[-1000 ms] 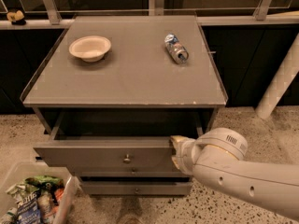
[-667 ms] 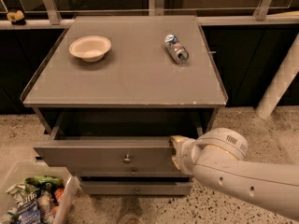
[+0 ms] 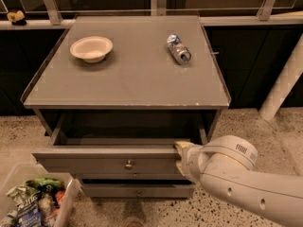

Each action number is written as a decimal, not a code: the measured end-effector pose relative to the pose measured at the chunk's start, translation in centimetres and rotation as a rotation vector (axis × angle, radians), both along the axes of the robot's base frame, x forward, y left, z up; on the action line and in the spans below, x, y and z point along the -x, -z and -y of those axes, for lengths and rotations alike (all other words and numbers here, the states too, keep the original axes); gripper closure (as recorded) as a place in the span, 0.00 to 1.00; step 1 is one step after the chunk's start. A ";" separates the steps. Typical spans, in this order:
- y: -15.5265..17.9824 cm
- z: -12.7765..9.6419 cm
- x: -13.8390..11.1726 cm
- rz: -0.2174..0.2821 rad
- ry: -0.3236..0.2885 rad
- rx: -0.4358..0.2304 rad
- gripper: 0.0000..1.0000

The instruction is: Open top drawer

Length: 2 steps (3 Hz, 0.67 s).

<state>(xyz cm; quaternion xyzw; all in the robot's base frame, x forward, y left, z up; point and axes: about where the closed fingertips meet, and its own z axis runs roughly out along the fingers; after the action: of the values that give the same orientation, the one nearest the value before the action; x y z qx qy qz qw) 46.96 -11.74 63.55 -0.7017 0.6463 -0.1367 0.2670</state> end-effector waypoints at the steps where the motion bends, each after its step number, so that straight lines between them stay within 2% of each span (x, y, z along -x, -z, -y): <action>1: 0.0 0.0 0.0 0.001 -0.001 0.001 1.00; 2: 0.6 0.3 0.8 0.005 -0.014 -0.006 1.00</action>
Offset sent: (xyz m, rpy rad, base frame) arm -0.0570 -0.0197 -0.0546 0.0437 -0.0277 0.0757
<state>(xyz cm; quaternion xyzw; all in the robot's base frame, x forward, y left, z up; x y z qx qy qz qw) 46.20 -12.08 62.91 -0.7049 0.6412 -0.1346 0.2719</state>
